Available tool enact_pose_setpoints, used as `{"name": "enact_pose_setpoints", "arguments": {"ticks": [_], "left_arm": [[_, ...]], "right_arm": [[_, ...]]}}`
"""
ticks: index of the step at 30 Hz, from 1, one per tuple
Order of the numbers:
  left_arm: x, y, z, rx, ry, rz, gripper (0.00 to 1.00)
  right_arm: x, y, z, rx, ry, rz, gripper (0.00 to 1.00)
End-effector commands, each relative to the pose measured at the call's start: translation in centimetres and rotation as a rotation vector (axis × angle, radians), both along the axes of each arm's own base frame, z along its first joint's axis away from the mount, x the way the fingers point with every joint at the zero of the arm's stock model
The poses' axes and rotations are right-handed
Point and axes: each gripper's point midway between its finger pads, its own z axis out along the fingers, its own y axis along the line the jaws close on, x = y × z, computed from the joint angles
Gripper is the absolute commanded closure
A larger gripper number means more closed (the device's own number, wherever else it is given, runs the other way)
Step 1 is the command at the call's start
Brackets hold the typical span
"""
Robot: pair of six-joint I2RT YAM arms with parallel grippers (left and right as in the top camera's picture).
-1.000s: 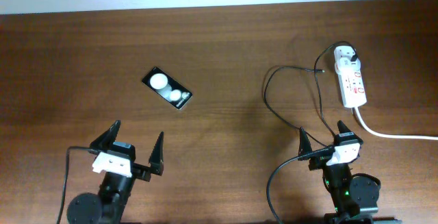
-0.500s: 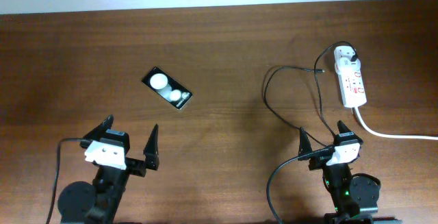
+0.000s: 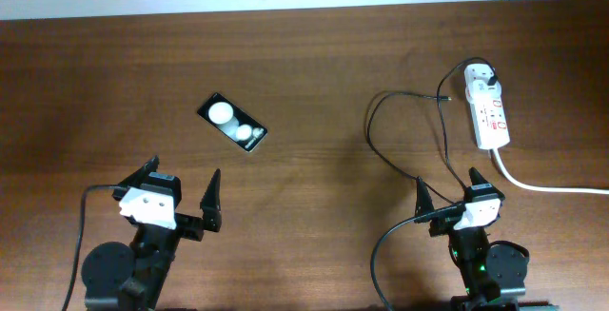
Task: Plug charger to phone and switch on socket
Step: 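Open the left gripper and move it over the black phone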
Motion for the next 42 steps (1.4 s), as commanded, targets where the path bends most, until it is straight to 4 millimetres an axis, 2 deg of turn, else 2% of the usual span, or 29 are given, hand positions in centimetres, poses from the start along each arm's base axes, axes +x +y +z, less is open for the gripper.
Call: {"name": "enact_pose_setpoints", "arguments": {"ticks": [1, 7, 10, 15, 19, 20, 23, 24, 25, 30, 34, 42], "left_arm": [[0.1, 0.8, 0.9, 0.000, -0.015, 0.046, 0.01], [1.9, 0.7, 1.2, 0.004, 0.052, 0.046, 0.01], [3.1, 0.7, 0.9, 0.013, 0.187, 0.046, 0.01], [5.0, 0.1, 2.4, 0.016, 0.374, 0.019, 0.01], [4.2, -0.8, -0.9, 0.002, 0.530, -0.034, 0.01], [4.1, -1.8, -1.1, -0.021, 0.545, -0.089, 0.01], [4.5, -1.9, -1.7, -0.023, 0.570, -0.092, 0.01], [5.0, -1.2, -2.5, -0.026, 0.598, -0.042, 0.01], [5.8, 0.4, -3.4, -0.045, 0.637, 0.078, 0.01], [7.3, 1.6, -6.1, -0.018, 0.788, 0.163, 0.01], [8.2, 2.3, -4.7, -0.031, 0.806, 0.220, 0.01], [7.7, 3.4, -3.0, -0.045, 0.803, 0.302, 0.01]], "right_arm": [[0.0, -0.1, -0.3, -0.006, 0.002, -0.001, 0.01], [0.0, -0.1, -0.3, -0.006, 0.002, -0.001, 0.01], [0.0, -0.1, -0.3, -0.006, 0.002, -0.001, 0.01], [0.0, -0.1, -0.3, -0.006, 0.002, -0.002, 0.01], [0.0, -0.1, -0.3, -0.006, 0.002, -0.001, 0.01], [0.0, -0.1, -0.3, -0.006, 0.002, -0.002, 0.01], [0.0, -0.1, -0.3, -0.006, 0.002, -0.001, 0.01], [0.0, -0.1, -0.3, -0.006, 0.002, -0.002, 0.01], [0.0, -0.1, -0.3, -0.006, 0.002, -0.001, 0.01], [0.0, -0.1, -0.3, -0.006, 0.002, -0.001, 0.01], [0.0, -0.1, -0.3, -0.006, 0.002, -0.001, 0.01], [0.0, -0.1, -0.3, -0.006, 0.002, -0.001, 0.01]]}}
